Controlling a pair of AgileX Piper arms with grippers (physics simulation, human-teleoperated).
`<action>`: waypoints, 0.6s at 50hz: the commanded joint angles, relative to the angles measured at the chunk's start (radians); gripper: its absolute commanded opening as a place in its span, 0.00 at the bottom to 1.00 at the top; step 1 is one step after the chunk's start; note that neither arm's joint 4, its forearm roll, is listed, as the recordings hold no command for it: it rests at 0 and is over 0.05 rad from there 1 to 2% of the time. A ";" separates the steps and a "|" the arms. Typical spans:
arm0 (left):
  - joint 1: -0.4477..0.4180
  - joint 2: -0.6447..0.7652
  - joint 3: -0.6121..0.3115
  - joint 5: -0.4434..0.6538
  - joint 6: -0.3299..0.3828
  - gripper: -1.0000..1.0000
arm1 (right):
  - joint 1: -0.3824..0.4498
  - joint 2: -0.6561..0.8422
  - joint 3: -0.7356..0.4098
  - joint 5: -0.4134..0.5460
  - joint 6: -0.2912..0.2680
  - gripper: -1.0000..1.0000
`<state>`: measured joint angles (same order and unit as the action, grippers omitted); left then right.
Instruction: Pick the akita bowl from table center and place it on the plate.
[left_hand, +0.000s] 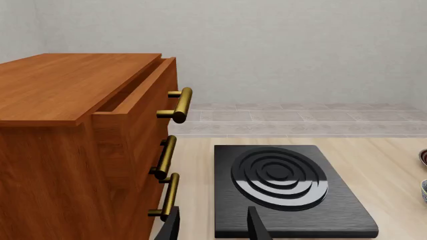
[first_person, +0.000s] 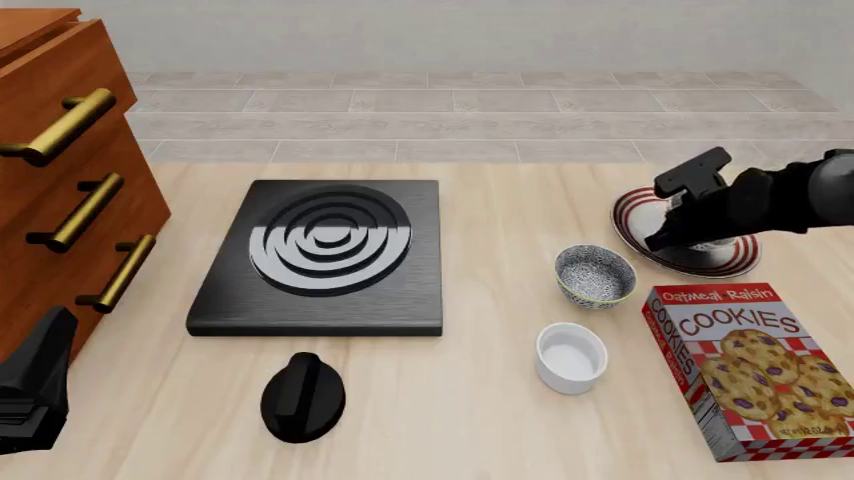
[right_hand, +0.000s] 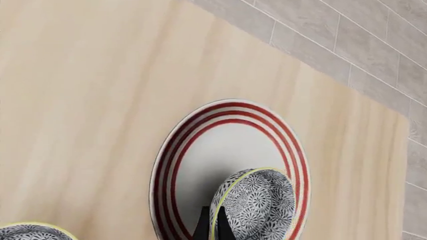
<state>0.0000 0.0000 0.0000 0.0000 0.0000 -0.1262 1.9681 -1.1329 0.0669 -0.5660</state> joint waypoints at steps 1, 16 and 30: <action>0.000 0.000 0.000 0.000 0.000 1.00 | 0.004 0.006 -0.003 -0.006 0.003 0.00; 0.000 0.000 0.000 0.000 0.000 1.00 | 0.004 0.003 0.012 -0.018 0.001 0.00; 0.000 0.000 0.000 0.000 0.000 1.00 | 0.008 -0.021 0.032 -0.012 -0.006 1.00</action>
<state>0.0000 0.0000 0.0000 0.0000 0.0000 -0.1206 1.9636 -1.1122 0.0521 -0.5713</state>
